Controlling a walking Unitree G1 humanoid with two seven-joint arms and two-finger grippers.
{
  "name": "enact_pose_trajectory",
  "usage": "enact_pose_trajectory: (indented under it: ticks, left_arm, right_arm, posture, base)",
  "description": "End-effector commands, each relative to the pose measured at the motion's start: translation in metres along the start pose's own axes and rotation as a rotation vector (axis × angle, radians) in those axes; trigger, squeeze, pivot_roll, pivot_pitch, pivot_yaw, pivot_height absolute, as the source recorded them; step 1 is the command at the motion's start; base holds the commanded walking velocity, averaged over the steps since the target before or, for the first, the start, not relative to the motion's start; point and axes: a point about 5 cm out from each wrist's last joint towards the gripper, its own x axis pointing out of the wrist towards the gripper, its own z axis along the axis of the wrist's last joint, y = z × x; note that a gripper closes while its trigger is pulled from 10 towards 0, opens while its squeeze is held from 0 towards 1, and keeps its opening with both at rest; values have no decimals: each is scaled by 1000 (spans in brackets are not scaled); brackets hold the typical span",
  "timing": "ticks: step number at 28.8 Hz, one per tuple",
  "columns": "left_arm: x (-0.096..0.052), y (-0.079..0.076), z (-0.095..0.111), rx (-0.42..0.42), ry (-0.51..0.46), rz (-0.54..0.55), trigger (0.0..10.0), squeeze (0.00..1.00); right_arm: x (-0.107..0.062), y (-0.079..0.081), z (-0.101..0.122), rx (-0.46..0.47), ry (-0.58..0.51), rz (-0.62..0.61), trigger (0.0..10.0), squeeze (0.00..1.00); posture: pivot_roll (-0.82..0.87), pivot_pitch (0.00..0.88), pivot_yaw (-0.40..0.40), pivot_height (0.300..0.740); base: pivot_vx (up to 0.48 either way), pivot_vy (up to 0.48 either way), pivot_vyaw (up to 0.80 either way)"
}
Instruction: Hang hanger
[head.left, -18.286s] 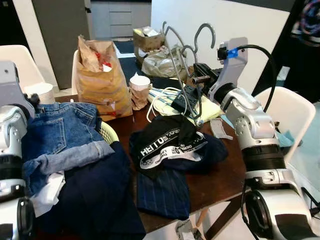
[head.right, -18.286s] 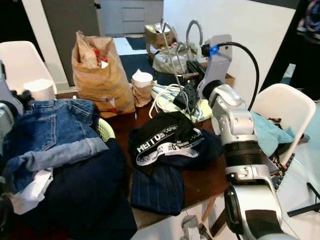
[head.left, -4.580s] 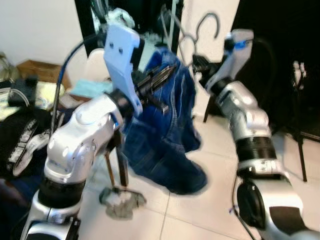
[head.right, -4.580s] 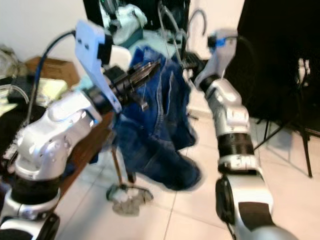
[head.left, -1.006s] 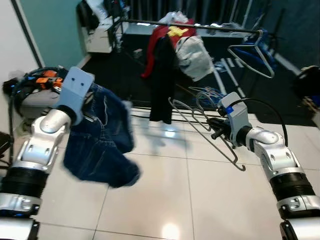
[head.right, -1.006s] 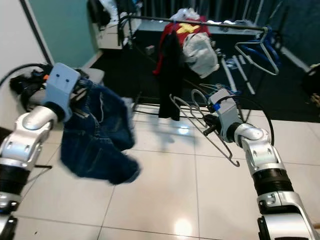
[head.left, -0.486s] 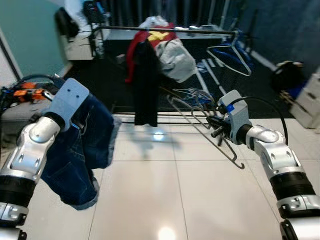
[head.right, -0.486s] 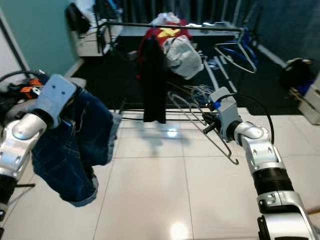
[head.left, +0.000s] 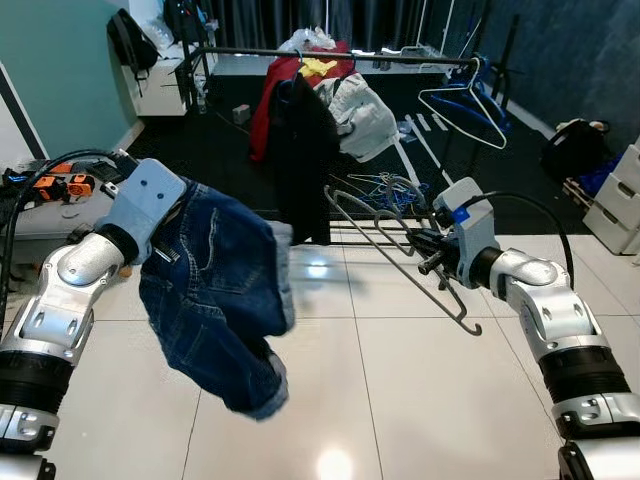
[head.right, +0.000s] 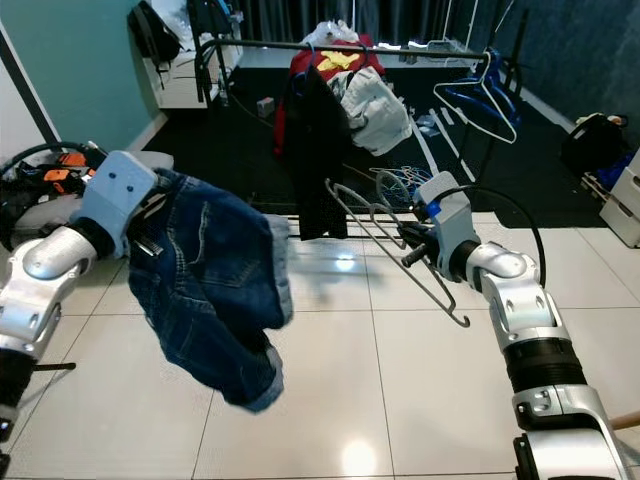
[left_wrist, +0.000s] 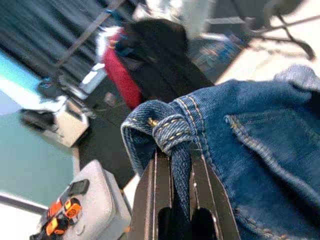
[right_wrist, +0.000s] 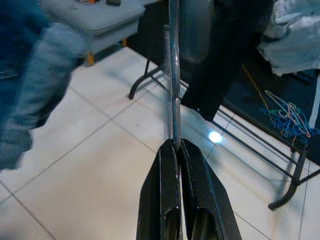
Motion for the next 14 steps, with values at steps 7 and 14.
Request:
enact_pose_trajectory:
  ticks: [7,14]
  left_arm:
    - [-50,10,59,-203,-360,-613,10000,0]
    - [-73,-2,82,-163,-440,-1027,10000,0]
  right_arm:
    - [-23,-30,13,-17,-42,-28,10000,0]
    - [-33,-20,23,-14,-90,156,10000,0]
  posture:
    - [-137,0,20,740]
    - [-142,0,20,740]
  base:
    - [0,0,0]
    - [0,0,0]
